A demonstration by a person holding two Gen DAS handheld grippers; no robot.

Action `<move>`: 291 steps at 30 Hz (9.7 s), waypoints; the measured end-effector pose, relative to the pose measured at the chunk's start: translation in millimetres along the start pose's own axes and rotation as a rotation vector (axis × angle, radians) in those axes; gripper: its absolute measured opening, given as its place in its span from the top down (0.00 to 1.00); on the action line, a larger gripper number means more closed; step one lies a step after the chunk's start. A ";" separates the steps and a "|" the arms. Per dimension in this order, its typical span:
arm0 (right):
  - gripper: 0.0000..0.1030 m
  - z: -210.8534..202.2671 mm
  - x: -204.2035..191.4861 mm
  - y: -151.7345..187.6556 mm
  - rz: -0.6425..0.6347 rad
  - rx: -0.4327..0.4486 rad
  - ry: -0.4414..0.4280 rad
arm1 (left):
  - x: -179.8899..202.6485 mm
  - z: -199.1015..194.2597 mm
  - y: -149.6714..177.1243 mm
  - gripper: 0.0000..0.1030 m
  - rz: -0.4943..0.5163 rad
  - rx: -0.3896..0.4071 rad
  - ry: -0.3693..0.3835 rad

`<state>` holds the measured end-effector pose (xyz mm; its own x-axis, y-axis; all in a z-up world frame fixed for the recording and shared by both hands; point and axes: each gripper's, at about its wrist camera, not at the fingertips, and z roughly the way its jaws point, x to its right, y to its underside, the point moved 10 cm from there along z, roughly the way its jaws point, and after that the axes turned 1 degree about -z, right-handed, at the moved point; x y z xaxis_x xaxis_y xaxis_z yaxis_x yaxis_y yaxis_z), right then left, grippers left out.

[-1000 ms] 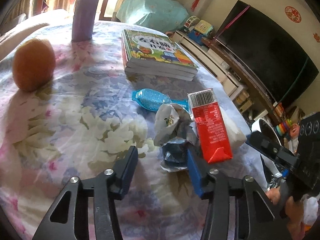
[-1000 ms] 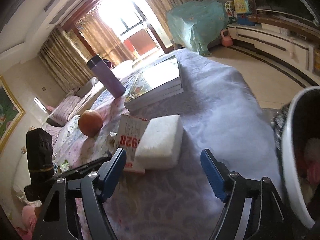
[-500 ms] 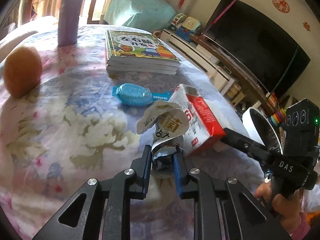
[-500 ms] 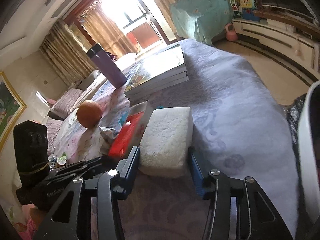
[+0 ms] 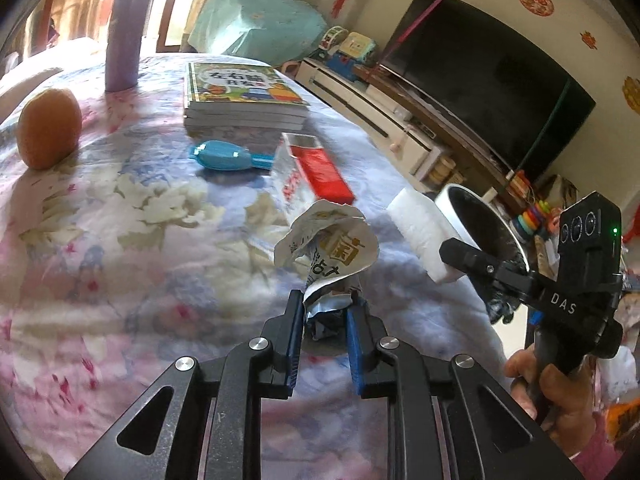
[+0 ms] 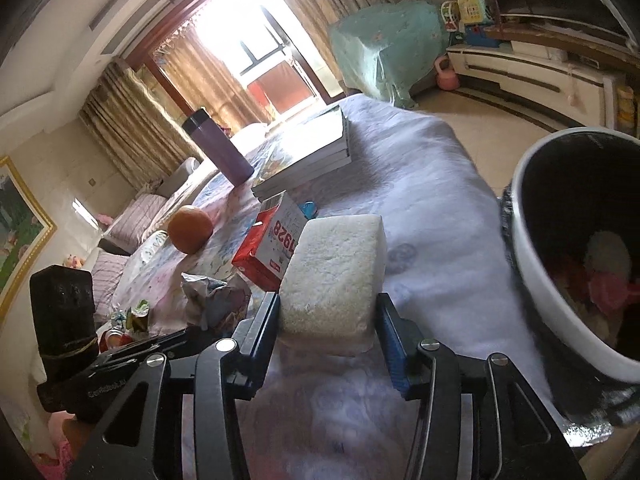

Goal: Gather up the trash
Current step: 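Carry the crumpled wrapper and foam block in both tools over the bin, then open both tools to drop the wrapper and foam block into the bin, then move both tools back over the table toward the blue item and red box, then grasp the blue plastic item with the left tool while the right tool grasps the red box, then carry the blue item and red box in both tools over the bin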

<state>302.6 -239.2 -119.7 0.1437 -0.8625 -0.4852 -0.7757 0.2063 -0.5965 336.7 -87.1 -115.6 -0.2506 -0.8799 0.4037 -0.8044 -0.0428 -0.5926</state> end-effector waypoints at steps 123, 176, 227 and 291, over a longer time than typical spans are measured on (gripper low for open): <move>0.32 -126.2 169.9 -39.9 0.140 0.166 0.297 | 208.3 158.9 -58.4 0.52 0.268 -0.115 0.050; 0.08 10.6 -51.2 16.0 -0.121 0.018 0.078 | -48.0 -61.4 18.8 0.38 -0.054 0.054 -0.269; 0.71 -4.1 -12.7 5.6 -0.069 0.028 0.097 | -54.3 93.2 -72.3 0.45 0.297 -0.160 -0.278; 0.70 -86.4 18.7 22.7 -0.074 0.112 0.162 | 80.1 7.7 34.2 0.54 0.226 -0.032 -0.142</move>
<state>234.6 -290.6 -87.1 0.0897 -0.9384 -0.3338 -0.6925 0.1821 -0.6981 293.2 -162.7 -108.9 -0.3497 -0.9230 0.1607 -0.7536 0.1753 -0.6335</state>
